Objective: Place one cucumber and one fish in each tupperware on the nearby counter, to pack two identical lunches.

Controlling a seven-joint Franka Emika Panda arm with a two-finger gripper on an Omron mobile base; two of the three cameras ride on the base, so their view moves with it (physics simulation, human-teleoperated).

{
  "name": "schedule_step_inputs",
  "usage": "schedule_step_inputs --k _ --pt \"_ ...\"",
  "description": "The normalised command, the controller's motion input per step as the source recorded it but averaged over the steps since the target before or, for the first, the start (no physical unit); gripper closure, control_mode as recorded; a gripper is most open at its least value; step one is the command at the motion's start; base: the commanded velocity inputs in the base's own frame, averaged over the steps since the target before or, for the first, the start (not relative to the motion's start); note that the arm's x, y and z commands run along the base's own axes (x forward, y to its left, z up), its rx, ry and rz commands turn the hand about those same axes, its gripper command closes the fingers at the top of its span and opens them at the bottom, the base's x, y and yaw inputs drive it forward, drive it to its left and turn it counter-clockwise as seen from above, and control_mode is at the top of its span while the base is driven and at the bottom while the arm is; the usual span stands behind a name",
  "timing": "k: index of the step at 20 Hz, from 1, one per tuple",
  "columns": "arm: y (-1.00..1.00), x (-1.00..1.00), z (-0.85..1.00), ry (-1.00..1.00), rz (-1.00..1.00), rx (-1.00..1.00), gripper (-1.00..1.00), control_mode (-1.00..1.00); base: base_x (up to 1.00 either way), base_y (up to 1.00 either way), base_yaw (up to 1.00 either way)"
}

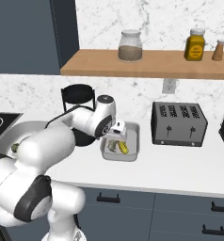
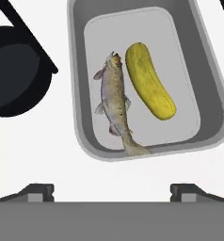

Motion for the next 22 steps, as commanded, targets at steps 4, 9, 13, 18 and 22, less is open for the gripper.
schedule_step_inputs --k 4,9,13,18,22 --pt "0.16 -0.93 0.59 0.0 0.0 0.0 -1.0 -1.0 0.0 0.0 0.0" --pt "0.2 -0.88 0.76 -0.02 0.0 0.0 -1.0 -1.0 0.0 0.0 0.0" --pt "0.26 -0.77 0.81 -0.1 0.0 -0.01 -1.0 -1.0 0.0 0.0 0.0" --pt "0.29 -0.65 0.8 -0.15 0.0 -0.02 -1.0 -1.0 0.0 0.0 0.0" --pt "0.21 -0.6 0.62 -0.24 0.0 0.0 -1.0 -1.0 0.0 0.0 0.0"
